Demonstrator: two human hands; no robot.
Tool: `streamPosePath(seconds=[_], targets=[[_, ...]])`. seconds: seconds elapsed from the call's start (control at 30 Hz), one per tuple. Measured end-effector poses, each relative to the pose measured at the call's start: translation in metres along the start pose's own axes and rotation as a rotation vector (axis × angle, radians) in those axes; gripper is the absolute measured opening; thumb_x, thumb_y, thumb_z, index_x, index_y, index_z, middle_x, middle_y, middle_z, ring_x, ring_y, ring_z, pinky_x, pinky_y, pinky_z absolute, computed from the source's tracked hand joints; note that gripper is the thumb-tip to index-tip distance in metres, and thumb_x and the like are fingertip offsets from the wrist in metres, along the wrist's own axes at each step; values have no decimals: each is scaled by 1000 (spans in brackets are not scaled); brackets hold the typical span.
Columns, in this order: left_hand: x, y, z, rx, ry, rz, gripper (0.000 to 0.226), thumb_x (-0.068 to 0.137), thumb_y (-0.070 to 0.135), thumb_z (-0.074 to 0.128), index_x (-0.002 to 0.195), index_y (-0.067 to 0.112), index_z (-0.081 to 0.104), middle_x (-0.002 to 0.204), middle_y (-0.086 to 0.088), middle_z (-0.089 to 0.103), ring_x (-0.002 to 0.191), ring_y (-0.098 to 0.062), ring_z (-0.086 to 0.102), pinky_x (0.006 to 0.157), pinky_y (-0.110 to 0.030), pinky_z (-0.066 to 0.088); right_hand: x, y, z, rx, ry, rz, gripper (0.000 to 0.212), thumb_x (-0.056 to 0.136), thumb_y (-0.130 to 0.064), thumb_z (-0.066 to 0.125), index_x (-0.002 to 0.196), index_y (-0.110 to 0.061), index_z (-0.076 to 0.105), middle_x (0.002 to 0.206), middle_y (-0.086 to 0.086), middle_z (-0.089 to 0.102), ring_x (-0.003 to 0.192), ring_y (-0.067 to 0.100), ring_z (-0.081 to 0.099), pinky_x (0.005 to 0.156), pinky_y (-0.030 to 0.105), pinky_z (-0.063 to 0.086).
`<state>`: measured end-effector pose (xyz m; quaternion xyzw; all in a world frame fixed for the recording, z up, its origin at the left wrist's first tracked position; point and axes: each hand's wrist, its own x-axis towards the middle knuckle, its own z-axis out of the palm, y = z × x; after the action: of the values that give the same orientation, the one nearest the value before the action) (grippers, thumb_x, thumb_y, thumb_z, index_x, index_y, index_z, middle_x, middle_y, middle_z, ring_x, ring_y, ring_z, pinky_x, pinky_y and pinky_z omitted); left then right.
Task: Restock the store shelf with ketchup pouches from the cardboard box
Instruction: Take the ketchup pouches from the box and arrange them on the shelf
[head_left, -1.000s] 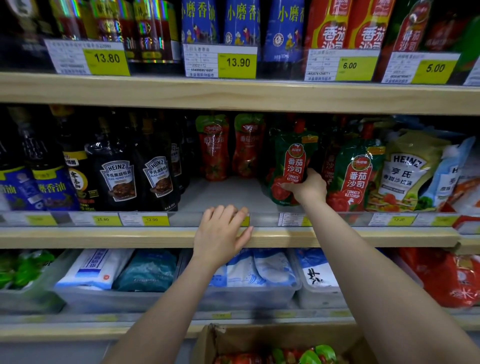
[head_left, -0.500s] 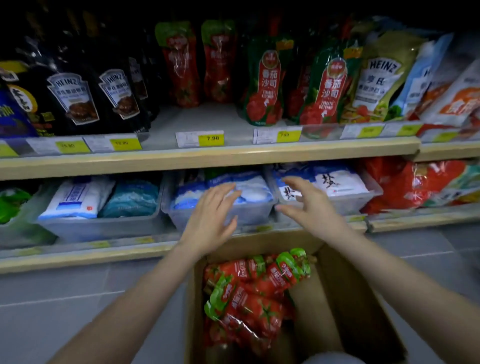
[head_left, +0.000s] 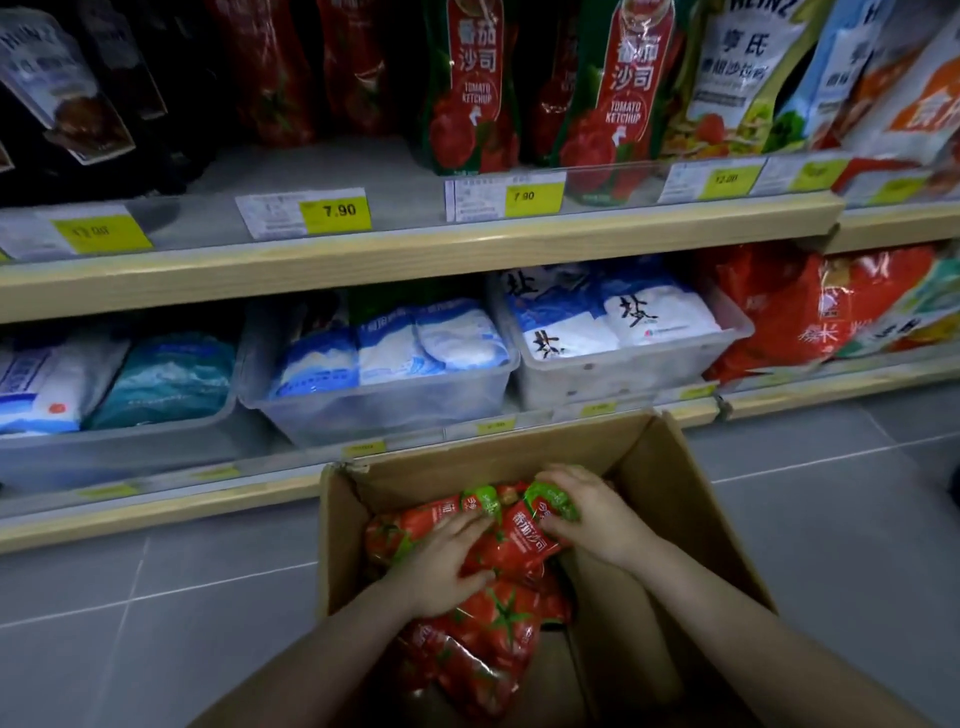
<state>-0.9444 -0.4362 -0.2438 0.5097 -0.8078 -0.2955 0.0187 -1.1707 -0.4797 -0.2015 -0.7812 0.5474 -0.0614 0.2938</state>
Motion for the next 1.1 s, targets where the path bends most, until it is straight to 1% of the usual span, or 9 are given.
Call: streamPosePath(seconds=[0.1,0.17,0.37,0.5,0.57,0.63,0.77,0.93,1.1], targets=[[17,-3,8,70,-54,-39,77,89,51,47,149,24,8,158,5,7,143,-12,5,117,-35,7,22,4,10,-209,-91,-35,57,82,-38,62,134,-28,42,142,0,40,133,19,33,114,39,16],[19,-2,12,125,-92,-52,77,89,53,44,149,26,5,158,7,2,143,-13,0,116,-41,6,21,8,16,-254,-135,-1,48,80,-37,64,125,-29,49,130,1,44,123,24,42,109,38,28],[-1,8,17,142,-170,1,70,88,54,44,147,28,17,157,9,7,142,-14,4,116,-45,14,-25,29,18,91,-284,117,29,77,-21,71,104,-15,60,119,-2,50,112,11,45,92,20,37],[-12,15,23,136,-218,41,74,84,59,46,145,28,19,154,7,13,138,-14,15,113,-38,19,-38,30,19,127,-412,122,23,81,-18,68,102,-13,63,105,-2,56,96,8,49,80,21,41],[-11,15,21,121,-181,63,70,84,58,46,143,28,24,151,7,20,136,-13,19,112,-36,21,-37,33,16,156,-386,119,17,82,-19,66,97,-11,67,100,-3,59,95,10,53,85,25,45],[-1,13,15,165,-56,87,62,86,55,45,140,27,30,146,6,30,132,-12,23,109,-34,21,-29,39,11,111,-212,107,17,82,-23,66,95,-13,67,98,-5,54,96,10,51,89,29,44],[43,9,2,163,57,24,64,88,51,48,142,23,29,150,0,26,137,-17,20,112,-38,19,1,49,5,-30,59,119,45,81,-27,66,123,-17,52,129,4,44,122,19,37,106,34,33],[62,0,18,52,-121,-105,86,84,59,52,149,23,8,157,2,9,142,-21,13,115,-41,19,24,55,17,86,-29,302,58,86,-28,61,138,-18,37,141,11,38,132,27,34,108,33,32],[50,2,14,1,-51,14,88,72,72,55,144,31,24,143,10,26,125,-13,27,104,-35,31,-1,53,9,138,-111,318,32,91,-23,54,121,-14,57,120,10,63,111,23,58,95,36,47]])
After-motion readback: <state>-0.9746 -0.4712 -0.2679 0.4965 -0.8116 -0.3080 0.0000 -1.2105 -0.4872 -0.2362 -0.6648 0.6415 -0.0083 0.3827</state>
